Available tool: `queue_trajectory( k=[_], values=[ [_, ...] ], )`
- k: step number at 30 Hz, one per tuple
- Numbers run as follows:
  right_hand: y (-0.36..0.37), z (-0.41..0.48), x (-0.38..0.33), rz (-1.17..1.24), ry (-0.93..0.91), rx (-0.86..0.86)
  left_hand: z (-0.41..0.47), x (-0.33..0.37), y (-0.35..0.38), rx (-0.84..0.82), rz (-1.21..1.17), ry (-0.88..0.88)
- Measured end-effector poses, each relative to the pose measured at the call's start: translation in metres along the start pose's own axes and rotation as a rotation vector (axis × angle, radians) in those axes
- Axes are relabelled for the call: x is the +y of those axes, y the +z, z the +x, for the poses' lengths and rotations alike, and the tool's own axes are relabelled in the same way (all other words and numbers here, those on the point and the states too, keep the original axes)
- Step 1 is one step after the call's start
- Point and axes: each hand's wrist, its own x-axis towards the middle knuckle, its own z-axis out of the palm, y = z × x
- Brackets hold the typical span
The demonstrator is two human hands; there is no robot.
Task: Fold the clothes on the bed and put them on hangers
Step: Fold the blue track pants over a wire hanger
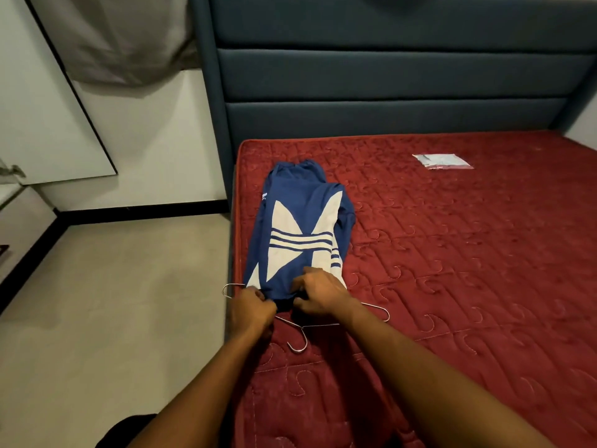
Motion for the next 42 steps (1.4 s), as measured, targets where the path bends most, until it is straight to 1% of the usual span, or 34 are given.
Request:
queue_trajectory(
  k=[2, 4, 7, 8, 9, 11, 14, 16, 18, 20, 21, 22, 23, 25, 26, 27, 28, 29, 30, 31, 32, 34, 35, 36, 37, 39, 40, 42],
  values=[
    [0.003, 0.003, 0.003, 0.042, -0.006, 0.007, 0.002, -0.004, -0.001, -0.081, 0.113, 0.107],
    [0.007, 0.007, 0.004, 0.052, -0.029, -0.03, 0.008, -0.005, -0.005, -0.162, 0.263, 0.214],
    [0.008, 0.008, 0.007, 0.069, -0.032, -0.051, 0.018, 0.0, -0.016, -0.383, 0.441, 0.362],
    [0.006, 0.007, 0.007, 0.078, -0.022, -0.057, 0.019, -0.001, -0.018, -0.428, 0.507, 0.41],
    [0.005, 0.006, 0.008, 0.097, -0.012, -0.065, 0.019, -0.004, -0.02, -0.434, 0.584, 0.464],
    [0.003, 0.002, 0.008, 0.13, 0.021, -0.103, 0.018, -0.014, -0.02, -0.333, 0.639, 0.577],
    [-0.003, 0.0, 0.003, 0.197, 0.12, -0.198, 0.024, -0.021, -0.022, -0.203, 0.567, 0.762],
    [-0.014, -0.002, -0.002, 0.299, 0.213, -0.272, 0.032, -0.019, -0.028, -0.159, 0.451, 0.857],
    [-0.024, -0.002, 0.002, 0.506, 0.291, -0.346, 0.038, -0.013, -0.035, -0.098, 0.297, 0.883],
    [-0.031, -0.005, 0.009, 0.773, 0.373, -0.394, 0.043, -0.007, -0.034, -0.034, 0.16, 0.835],
    [-0.033, -0.009, 0.013, 0.859, 0.395, -0.349, 0.045, -0.003, -0.031, -0.008, 0.093, 0.781],
    [-0.034, -0.012, 0.017, 0.849, 0.394, -0.232, 0.046, 0.0, -0.026, 0.021, 0.026, 0.7],
    [-0.033, -0.016, 0.02, 0.746, 0.391, -0.048, 0.046, 0.001, -0.021, 0.052, -0.04, 0.612],
    [-0.022, -0.028, 0.026, 0.395, 0.418, 0.407, 0.042, 0.003, -0.01, 0.115, -0.118, 0.459],
    [-0.015, -0.038, 0.025, 0.296, 0.481, 0.616, 0.037, 0.004, -0.005, 0.137, -0.122, 0.4],
    [-0.009, -0.046, 0.021, 0.307, 0.582, 0.748, 0.033, 0.005, -0.001, 0.16, -0.117, 0.35],
    [-0.004, -0.051, 0.017, 0.374, 0.688, 0.795, 0.03, 0.006, 0.003, 0.167, -0.115, 0.299],
    [0.003, -0.054, 0.012, 0.462, 0.794, 0.763, 0.028, 0.006, 0.007, 0.159, -0.116, 0.253],
    [0.01, -0.053, 0.007, 0.515, 0.859, 0.701, 0.028, 0.006, 0.009, 0.142, -0.119, 0.206],
    [0.016, -0.056, 0.0, 0.514, 0.885, 0.652, 0.028, 0.005, 0.011, 0.125, -0.121, 0.166],
    [0.021, -0.056, -0.006, 0.459, 0.878, 0.654, 0.028, 0.004, 0.011, 0.115, -0.121, 0.136],
    [0.025, -0.061, -0.022, 0.322, 0.843, 0.797, 0.025, 0.0, 0.01, 0.134, -0.151, 0.111],
    [0.028, -0.065, -0.028, 0.318, 0.843, 0.857, 0.023, -0.001, 0.008, 0.156, -0.178, 0.091],
    [0.032, -0.072, -0.035, 0.353, 0.861, 0.878, 0.019, -0.002, 0.006, 0.172, -0.198, 0.06],
    [0.037, -0.078, -0.038, 0.419, 0.911, 0.846, 0.017, -0.002, 0.005, 0.183, -0.214, 0.032],
    [0.051, -0.09, -0.044, 0.56, 1.022, 0.704, 0.016, -0.001, 0.004, 0.171, -0.235, -0.024],
    [0.055, -0.093, -0.045, 0.605, 1.03, 0.654, 0.017, 0.0, 0.003, 0.155, -0.238, -0.058],
    [0.053, -0.092, -0.047, 0.666, 0.99, 0.624, 0.019, 0.004, 0.002, 0.126, -0.234, -0.102]
  ],
)
